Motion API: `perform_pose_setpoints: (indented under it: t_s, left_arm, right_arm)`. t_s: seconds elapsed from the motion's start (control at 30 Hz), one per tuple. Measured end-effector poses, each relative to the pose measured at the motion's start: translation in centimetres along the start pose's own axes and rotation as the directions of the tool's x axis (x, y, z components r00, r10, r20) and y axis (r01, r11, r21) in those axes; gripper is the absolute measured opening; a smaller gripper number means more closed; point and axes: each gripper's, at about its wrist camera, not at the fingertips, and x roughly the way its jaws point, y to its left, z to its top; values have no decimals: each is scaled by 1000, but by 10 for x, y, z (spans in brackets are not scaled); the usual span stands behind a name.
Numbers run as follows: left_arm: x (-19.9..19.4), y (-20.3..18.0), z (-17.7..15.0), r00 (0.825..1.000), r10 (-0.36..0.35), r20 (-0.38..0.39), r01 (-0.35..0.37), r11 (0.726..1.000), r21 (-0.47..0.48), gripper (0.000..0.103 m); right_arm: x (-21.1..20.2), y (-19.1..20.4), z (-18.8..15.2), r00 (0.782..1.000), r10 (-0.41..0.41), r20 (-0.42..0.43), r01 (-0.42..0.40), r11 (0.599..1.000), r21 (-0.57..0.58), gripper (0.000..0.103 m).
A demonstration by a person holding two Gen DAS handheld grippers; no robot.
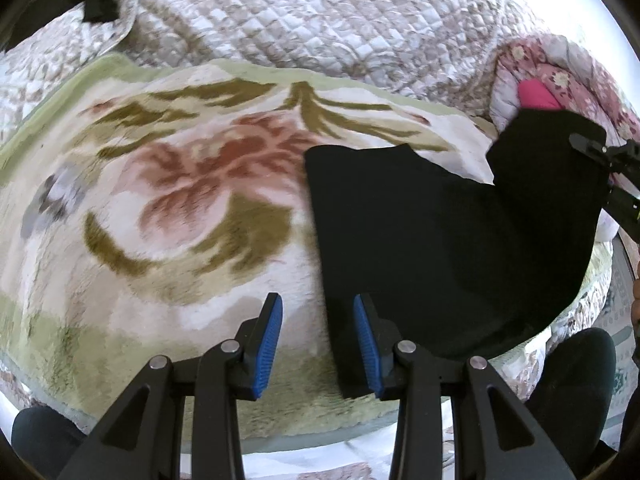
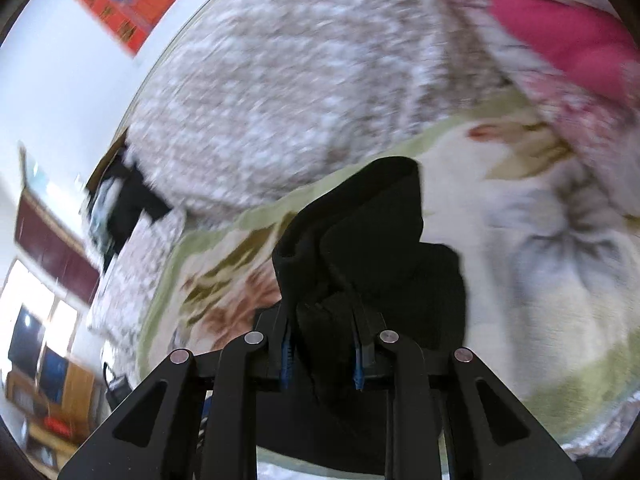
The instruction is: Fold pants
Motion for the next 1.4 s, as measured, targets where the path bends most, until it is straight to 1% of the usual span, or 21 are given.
perform_pose_setpoints:
  t_s: [0.17,0.27,0.43,0.53,0.6,0.67,0.7,0.77,0.8,0.83,0.87,0.9,0.93,1.0,1.03,1.07,1.1,1.17,1.2,1.27,1.4]
  left_arm:
    - [-2,13,-3,1000,8,0,-8,1000,-29,40]
    - [-4,20,-4,1000,11,1,-11,999,-44,40]
    - [-7,30,-8,1000,16,6,-15,997,-69,40]
    - [-8,36,-8,1000,19,9,-18,996,-82,40]
    - [-10,39,-9,1000,22,14,-20,996,-89,40]
    - [-11,42,-8,1000,22,18,-20,995,-98,40]
    - [-11,43,-8,1000,23,19,-21,995,-102,40]
    - [-11,46,-7,999,25,20,-23,994,-111,40]
    - [-12,47,-7,999,26,19,-23,993,-116,40]
    - [-12,49,-7,999,26,20,-24,993,-118,40]
    - [-14,50,-7,999,28,22,-25,993,-119,40]
    - [-15,51,-8,999,31,25,-28,993,-119,40]
    - [-16,52,-7,999,32,27,-29,992,-119,40]
    - [-18,53,-6,999,27,31,-23,992,-123,40]
    - [-18,53,-5,999,21,33,-17,992,-125,40]
    - [-18,53,-3,999,15,35,-10,992,-125,40]
    - [-18,51,-1,999,6,37,-1,992,-123,40]
    - [-18,47,2,999,-17,40,21,993,-117,40]
    - [-17,43,4,999,-34,42,38,993,-111,41]
    - [-15,37,9,996,-73,44,77,992,-100,44]
    - [1,21,15,987,-161,11,161,984,-80,45]
  right_arm:
    - [38,39,-19,994,51,-92,-61,992,-109,22]
    - [67,52,-38,981,75,-180,-101,985,-139,22]
    - [102,54,-66,956,53,-287,-104,981,-163,22]
    - [99,65,-68,959,42,-281,-99,976,-192,22]
    - [93,76,-68,964,53,-262,-115,967,-228,22]
    - [96,81,-74,961,59,-269,-129,960,-248,22]
    - [102,82,-80,957,52,-287,-129,957,-259,24]
    - [120,77,-96,933,26,-359,-131,953,-272,26]
    - [124,74,-101,929,28,-368,-131,957,-259,29]
    - [122,72,-102,935,49,-352,-141,960,-243,37]
    - [118,72,-101,936,76,-342,-162,959,-231,42]
    - [115,74,-101,931,97,-351,-185,956,-226,49]
    - [112,75,-100,925,116,-361,-206,953,-224,52]
    - [102,77,-100,912,174,-371,-262,943,-204,52]
    - [96,77,-100,902,216,-374,-303,934,-190,52]
    - [90,78,-99,897,237,-374,-324,926,-191,52]
    - [85,77,-98,897,243,-369,-331,923,-196,52]
    - [72,71,-96,913,243,-328,-319,926,-202,52]
    - [67,65,-93,923,237,-304,-304,933,-194,52]
    - [59,44,-88,943,196,-267,-244,957,-157,52]
    - [50,11,-82,962,145,-232,-169,982,-86,52]
